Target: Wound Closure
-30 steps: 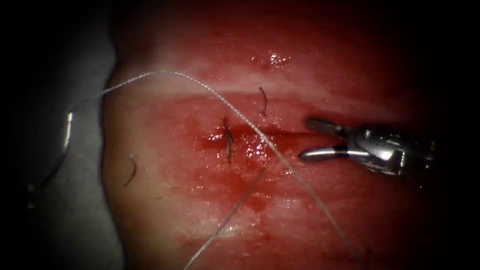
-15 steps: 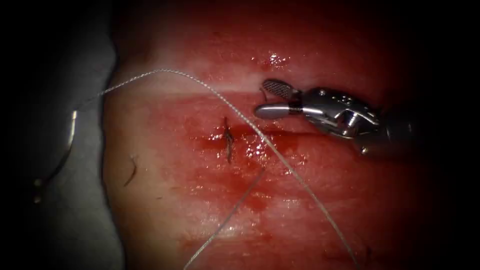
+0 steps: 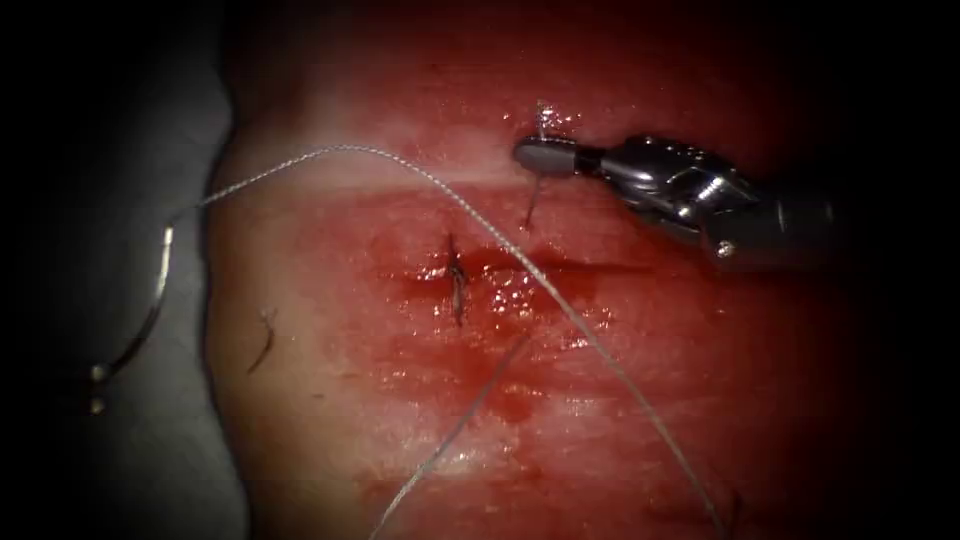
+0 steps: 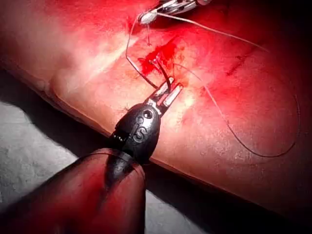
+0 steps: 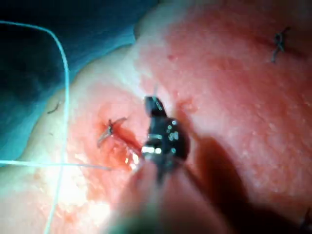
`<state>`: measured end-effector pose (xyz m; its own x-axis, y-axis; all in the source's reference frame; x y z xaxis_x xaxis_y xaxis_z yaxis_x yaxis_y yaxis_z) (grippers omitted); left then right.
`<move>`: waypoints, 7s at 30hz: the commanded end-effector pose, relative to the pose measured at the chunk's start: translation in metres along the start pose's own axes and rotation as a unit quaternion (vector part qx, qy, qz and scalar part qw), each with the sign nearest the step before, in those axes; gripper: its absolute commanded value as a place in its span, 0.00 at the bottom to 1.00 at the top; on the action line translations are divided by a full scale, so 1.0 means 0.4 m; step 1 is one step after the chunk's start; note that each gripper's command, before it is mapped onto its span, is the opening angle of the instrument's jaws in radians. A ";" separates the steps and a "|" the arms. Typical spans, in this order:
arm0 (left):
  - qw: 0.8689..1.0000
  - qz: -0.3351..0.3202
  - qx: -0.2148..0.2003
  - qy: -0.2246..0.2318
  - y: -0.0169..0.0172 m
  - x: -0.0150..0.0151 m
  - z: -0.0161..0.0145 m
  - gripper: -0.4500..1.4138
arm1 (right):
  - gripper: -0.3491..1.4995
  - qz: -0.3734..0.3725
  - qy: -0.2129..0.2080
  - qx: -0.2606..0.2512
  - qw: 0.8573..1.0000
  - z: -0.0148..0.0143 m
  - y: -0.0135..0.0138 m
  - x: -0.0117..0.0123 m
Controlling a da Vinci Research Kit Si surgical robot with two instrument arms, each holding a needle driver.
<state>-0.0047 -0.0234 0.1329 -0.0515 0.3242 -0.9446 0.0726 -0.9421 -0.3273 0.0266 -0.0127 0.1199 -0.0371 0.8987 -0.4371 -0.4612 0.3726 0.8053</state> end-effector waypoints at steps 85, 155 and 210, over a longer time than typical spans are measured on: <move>0.929 0.340 -0.140 -0.043 0.0051 -0.0319 0.0392 0.80 | 0.88 -0.259 0.125 0.005 0.958 -0.0512 -0.0009 -0.0013; 0.925 0.337 -0.172 -0.013 -0.0095 -0.0229 0.0560 0.00 | 0.59 -0.712 0.018 0.115 0.693 -0.0102 -0.0458 -0.0176; 0.896 0.429 0.063 -0.097 -0.0054 -0.0296 0.0563 0.91 | 0.00 -0.573 -0.090 -0.015 0.814 -0.0173 -0.0064 -0.0061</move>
<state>-0.0262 -0.0262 0.1448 -0.1995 -0.5417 -0.8166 0.0541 -0.8381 0.5428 0.0213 -0.0168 0.1155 0.5605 -0.0122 -0.8280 -0.1253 0.9871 -0.0993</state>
